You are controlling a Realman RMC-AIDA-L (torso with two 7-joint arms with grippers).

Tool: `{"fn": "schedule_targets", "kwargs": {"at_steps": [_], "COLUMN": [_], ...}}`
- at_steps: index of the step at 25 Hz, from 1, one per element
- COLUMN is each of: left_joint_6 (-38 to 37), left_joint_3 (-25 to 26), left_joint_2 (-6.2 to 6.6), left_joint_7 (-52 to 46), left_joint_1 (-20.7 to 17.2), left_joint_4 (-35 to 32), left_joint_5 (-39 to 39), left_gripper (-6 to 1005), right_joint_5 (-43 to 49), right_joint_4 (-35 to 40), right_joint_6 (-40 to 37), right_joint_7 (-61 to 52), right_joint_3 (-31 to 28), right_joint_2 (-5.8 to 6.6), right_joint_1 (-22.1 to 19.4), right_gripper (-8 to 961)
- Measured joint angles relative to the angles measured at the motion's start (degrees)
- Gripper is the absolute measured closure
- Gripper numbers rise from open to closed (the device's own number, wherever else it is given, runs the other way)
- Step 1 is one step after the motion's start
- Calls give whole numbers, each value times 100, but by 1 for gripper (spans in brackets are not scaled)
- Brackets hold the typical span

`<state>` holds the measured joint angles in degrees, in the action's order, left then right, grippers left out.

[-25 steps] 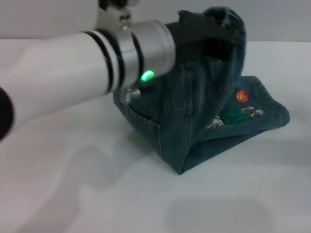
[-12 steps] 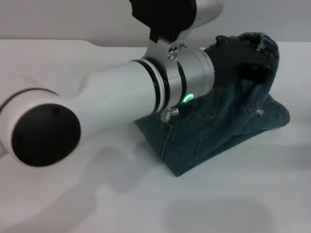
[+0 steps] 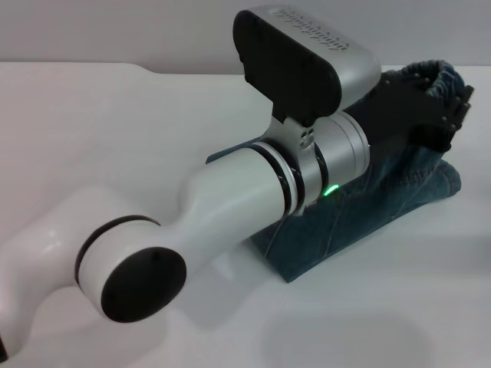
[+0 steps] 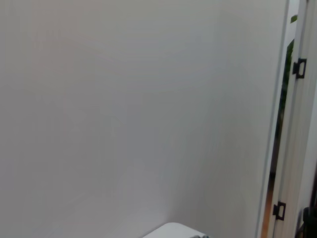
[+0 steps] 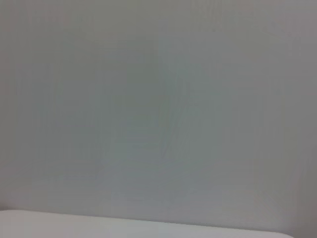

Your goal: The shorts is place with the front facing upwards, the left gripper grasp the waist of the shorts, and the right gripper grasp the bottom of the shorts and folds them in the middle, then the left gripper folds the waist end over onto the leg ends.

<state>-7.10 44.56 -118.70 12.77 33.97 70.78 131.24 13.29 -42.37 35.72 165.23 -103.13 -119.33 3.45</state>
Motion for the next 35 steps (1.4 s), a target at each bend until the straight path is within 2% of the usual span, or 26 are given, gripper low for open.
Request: {"fn": "schedule_targets", "kwargs": {"at_steps": [7, 16, 18, 23, 26, 32, 35], "left_joint_6": [-648, -757, -482, 712, 467, -99, -652], "left_joint_3": [-298, -364, -298, -80, -285, -292, -53], "left_joint_2": [-17, -15, -11, -15, -28, 9, 34], "left_joint_7": [-176, -287, -335, -486, -339, -150, 92], "left_joint_1": [215, 339, 479, 1006, 1052, 799, 325], "left_joint_4": [-343, -605, -690, -944, -1061, -1037, -1028], "left_joint_5": [26, 49, 34, 20, 87, 131, 144], "left_gripper": [634, 338, 260, 166, 147, 149, 149], "right_joint_5": [8, 8, 8, 8, 8, 8, 94], "right_joint_4": [26, 2, 0, -3, -5, -7, 26], "right_joint_6": [4, 22, 58, 126, 155, 325, 712], "right_joint_7": [-11, -41, -46, -52, -54, -52, -17], "right_joint_3": [44, 89, 111, 225, 251, 256, 218], "right_joint_2": [-6, -19, -20, -20, -20, -23, -32], "right_joint_1": [11, -27, -36, -44, -47, -123, -223], "right_gripper": [953, 949, 949, 947, 946, 944, 943]}}
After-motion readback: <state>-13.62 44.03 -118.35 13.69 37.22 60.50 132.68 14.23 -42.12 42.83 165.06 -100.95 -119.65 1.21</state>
